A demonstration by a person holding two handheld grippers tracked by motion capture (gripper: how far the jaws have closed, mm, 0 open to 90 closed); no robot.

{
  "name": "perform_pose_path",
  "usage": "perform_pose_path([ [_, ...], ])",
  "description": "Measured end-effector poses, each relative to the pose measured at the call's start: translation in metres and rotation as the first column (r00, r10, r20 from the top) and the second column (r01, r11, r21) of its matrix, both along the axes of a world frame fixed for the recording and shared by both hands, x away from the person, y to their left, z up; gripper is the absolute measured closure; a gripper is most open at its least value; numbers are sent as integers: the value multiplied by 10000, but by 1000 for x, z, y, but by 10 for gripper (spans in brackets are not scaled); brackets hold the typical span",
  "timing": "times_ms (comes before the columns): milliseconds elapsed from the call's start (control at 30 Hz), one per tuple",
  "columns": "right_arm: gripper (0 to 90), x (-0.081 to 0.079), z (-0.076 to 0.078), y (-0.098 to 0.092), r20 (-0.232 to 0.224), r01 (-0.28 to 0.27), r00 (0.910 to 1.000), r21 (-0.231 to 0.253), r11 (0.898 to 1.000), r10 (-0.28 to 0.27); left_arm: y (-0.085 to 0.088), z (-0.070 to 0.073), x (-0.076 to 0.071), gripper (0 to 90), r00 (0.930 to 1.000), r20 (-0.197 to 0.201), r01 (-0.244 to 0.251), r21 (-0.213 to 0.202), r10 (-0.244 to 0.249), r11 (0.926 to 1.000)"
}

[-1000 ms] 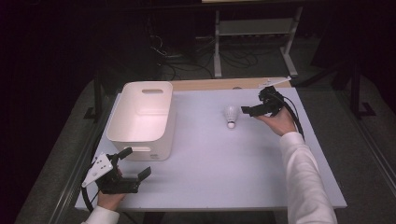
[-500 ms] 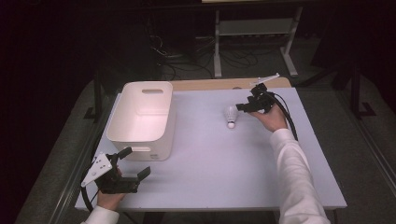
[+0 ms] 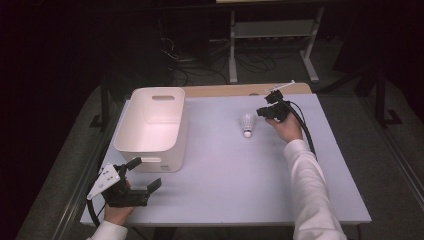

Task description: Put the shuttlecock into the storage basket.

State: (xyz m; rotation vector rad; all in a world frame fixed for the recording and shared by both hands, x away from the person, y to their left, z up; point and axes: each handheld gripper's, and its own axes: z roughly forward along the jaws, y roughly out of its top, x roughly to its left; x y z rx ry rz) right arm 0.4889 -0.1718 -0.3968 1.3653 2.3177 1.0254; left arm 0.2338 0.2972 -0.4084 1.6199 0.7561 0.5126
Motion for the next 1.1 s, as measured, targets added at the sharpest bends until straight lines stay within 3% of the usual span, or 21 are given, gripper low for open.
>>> perform_pose_path([
  [67, 879, 3, -3, 2, -213, 221, 9995, -32, 9998, -221, 0, 0, 0, 0, 10000, 19, 7, 0, -7, 10000],
  [267, 885, 11, -8, 6, -537, 692, 9962, 36, 9976, -690, 2, 0, 1, 0, 10000, 83, 18, 106, -19, 9999],
  [333, 886, 14, -10, 7, -645, 786, 9948, 21, 9969, -783, 0, 0, 0, 0, 10000, 51, -16, -98, 17, 10000],
  [467, 886, 18, -15, 10, -980, 1029, 9899, 1, 9947, -1023, 1, 0, 0, 0, 10000, 57, 3, -69, -3, 10000],
  [567, 886, 21, -19, 11, -1283, 1059, 9864, 158, 9943, -1030, 1, 0, 1, 0, 10000, 58, 46, 89, -47, 9999],
  [667, 886, 24, -24, 9, -1645, 1214, 9804, 721, 9900, -1082, 1, 0, 1, 0, 10000, 33, 45, 10, -45, 10000],
  [733, 886, 25, -28, 10, -1824, 1214, 9775, 759, 9897, -1059, 1, 0, 1, 0, 10000, 43, 62, 13, -63, 10000],
  [1100, 886, 24, -37, 28, -1951, 417, 9805, 977, 9943, -220, 0, 0, 1, 0, 10000, 16, 70, -43, -70, 10000],
])
